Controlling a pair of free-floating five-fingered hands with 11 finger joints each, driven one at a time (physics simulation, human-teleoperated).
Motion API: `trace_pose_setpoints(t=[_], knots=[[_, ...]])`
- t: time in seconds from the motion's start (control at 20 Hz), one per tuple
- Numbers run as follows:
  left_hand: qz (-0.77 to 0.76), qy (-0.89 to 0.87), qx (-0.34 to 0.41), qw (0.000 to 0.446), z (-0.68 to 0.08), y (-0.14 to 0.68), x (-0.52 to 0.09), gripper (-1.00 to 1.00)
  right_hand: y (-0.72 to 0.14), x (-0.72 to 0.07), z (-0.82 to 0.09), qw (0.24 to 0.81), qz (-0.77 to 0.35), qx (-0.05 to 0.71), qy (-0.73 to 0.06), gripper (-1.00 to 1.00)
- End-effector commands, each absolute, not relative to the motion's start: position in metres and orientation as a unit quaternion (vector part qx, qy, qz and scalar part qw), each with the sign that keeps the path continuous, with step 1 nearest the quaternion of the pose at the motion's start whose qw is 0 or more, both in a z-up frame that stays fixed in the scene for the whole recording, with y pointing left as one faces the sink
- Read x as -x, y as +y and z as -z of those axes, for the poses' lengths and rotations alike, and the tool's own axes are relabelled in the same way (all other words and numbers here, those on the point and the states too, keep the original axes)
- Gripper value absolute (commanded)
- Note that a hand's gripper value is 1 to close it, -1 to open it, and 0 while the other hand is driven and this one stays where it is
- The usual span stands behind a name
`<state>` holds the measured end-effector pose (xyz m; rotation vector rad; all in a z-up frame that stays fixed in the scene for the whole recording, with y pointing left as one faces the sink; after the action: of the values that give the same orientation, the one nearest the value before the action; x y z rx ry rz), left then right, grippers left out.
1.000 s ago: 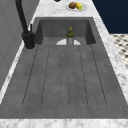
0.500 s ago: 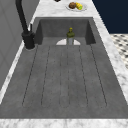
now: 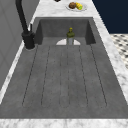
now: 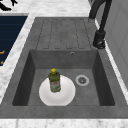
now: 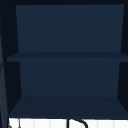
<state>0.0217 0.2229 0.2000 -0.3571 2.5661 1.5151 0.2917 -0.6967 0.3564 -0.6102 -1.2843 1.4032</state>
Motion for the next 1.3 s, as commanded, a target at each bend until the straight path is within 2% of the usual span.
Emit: trace_pose_setpoints(t=[0.0,0.65,1.25], knots=[[-0.504,0.853,0.119,0.07,-0.2,0.223,-0.022,0.0,-0.713,-0.289,-0.38,0.548,-0.577,0.243,-0.555,-1.0],[-0.504,0.853,0.119,0.07,-0.2,0.223,-0.022,0.0,-0.742,-0.235,-0.455,0.547,-0.566,0.242,-0.567,-1.0],[-0.504,0.853,0.119,0.07,-0.2,0.223,-0.022,0.0,-0.715,-0.174,-0.524,0.558,-0.582,0.238,-0.541,-1.0]])
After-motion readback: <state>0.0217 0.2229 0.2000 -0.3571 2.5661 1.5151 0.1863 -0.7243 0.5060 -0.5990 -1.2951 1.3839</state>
